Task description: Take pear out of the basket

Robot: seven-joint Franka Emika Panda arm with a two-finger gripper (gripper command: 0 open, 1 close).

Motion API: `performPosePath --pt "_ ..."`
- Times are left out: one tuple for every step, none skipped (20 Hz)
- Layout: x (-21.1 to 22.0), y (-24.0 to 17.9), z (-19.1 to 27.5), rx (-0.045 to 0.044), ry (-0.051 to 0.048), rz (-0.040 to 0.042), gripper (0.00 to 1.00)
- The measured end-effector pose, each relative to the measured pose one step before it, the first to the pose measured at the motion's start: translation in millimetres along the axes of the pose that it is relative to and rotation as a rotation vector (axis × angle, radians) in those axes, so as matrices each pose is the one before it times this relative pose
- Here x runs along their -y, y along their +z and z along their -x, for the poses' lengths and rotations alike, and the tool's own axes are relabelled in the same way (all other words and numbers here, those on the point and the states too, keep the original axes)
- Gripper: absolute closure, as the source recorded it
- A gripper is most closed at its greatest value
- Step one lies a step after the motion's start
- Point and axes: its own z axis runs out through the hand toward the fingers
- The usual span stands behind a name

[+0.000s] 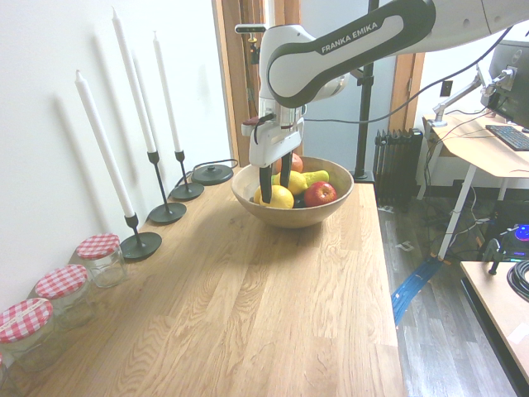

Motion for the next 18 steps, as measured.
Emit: performPosePath --pt "-1.04 3.72 -1.70 0.00409 0.00310 0.00103 0.00" --pt "-1.04 4.36 -1.83 0.00670 0.00410 -0.00142 0.00" --pt "-0.86 4.56 -1.87 0.00610 0.00263 -0.00174 0.00" --pt "-0.58 4.55 -1.56 0.00452 0.00163 0.00024 0.00" --pt "-0.90 3.44 -1.68 0.00276 0.00056 0.00016 1.00" --pt "-1.03 2.09 -1.43 0.00233 -0.00024 -0.00071 1.00" --pt "-0.77 0.67 -0.94 0.00177 -0.00325 -0.00250 1.00" --pt "-0.70 -0.23 -0.81 -0.00064 -0.00588 -0.00184 1.00" --pt "-0.02 -0.13 -0.20 -0.00057 -0.00340 -0.00147 1.00" --pt "0.08 -0.09 -0.07 -0.00074 -0.00092 -0.00067 1.00" --pt "0.05 -0.08 -0.09 -0.00078 -0.00017 -0.00052 1.00" --pt "0.04 -0.08 -0.07 -0.00064 -0.00005 -0.00043 1.00" --pt "0.04 -0.18 -0.08 -0.00081 0.00003 -0.00060 1.00" --pt "0.09 -0.14 -0.08 -0.00098 -0.00006 -0.00072 1.00" --pt "0.11 -0.18 -0.04 -0.00088 -0.00008 -0.00072 1.00" --pt "0.08 -0.15 -0.05 -0.00069 0.00011 -0.00085 1.00" --pt "0.04 -0.37 -0.07 -0.00097 0.00009 -0.00096 1.00" --pt "0.08 -0.82 0.00 -0.00148 -0.00009 -0.00145 1.00"
